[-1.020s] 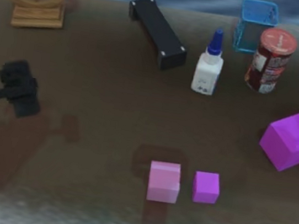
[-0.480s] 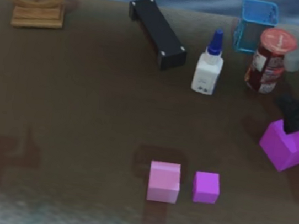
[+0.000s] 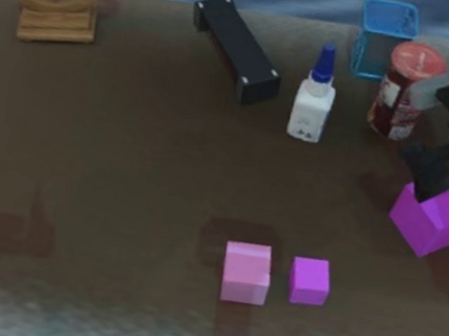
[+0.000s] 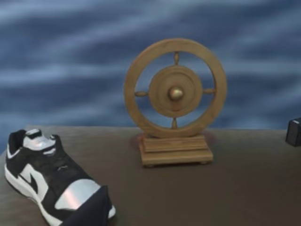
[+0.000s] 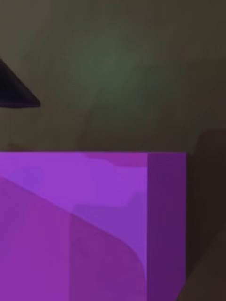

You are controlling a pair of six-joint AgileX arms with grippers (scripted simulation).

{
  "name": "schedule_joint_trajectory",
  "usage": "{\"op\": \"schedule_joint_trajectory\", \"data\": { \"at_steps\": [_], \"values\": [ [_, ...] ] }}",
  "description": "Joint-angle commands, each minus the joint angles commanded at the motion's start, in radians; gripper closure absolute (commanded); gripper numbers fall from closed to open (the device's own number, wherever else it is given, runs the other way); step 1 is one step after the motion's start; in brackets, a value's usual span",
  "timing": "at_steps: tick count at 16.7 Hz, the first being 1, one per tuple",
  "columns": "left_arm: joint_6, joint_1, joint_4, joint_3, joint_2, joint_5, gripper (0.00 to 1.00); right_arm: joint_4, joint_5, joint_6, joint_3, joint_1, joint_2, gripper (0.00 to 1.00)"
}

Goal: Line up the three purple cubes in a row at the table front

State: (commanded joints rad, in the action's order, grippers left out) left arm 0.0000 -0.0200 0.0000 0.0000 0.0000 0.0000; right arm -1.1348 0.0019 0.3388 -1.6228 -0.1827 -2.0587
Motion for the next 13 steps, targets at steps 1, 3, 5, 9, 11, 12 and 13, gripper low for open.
{"op": "schedule_joint_trajectory", "data": {
  "at_steps": [1,3,5,9,11,12,13],
  "values": [
    [0.0,0.0,0.0,0.0,0.0,0.0,0.0,0.0,0.0,0.0,0.0,0.0,0.0,0.0],
    [0.0,0.0,0.0,0.0,0.0,0.0,0.0,0.003,0.0,0.0,0.001,0.005,-0.004,0.0],
    [0.0,0.0,0.0,0.0,0.0,0.0,0.0,0.04,0.0,0.001,0.026,0.002,-0.017,0.0],
    [0.0,0.0,0.0,0.0,0.0,0.0,0.0,0.201,0.001,-0.002,0.121,0.0,-0.075,0.0],
    [0.0,0.0,0.0,0.0,0.0,0.0,0.0,0.275,0.001,-0.003,0.166,-0.001,-0.103,0.0],
    [0.0,0.0,0.0,0.0,0.0,0.0,0.0,0.297,0.001,-0.003,0.181,-0.001,-0.113,0.0],
    [0.0,0.0,0.0,0.0,0.0,0.0,0.0,0.309,0.001,-0.003,0.189,-0.002,-0.119,0.0]
  ]
}}
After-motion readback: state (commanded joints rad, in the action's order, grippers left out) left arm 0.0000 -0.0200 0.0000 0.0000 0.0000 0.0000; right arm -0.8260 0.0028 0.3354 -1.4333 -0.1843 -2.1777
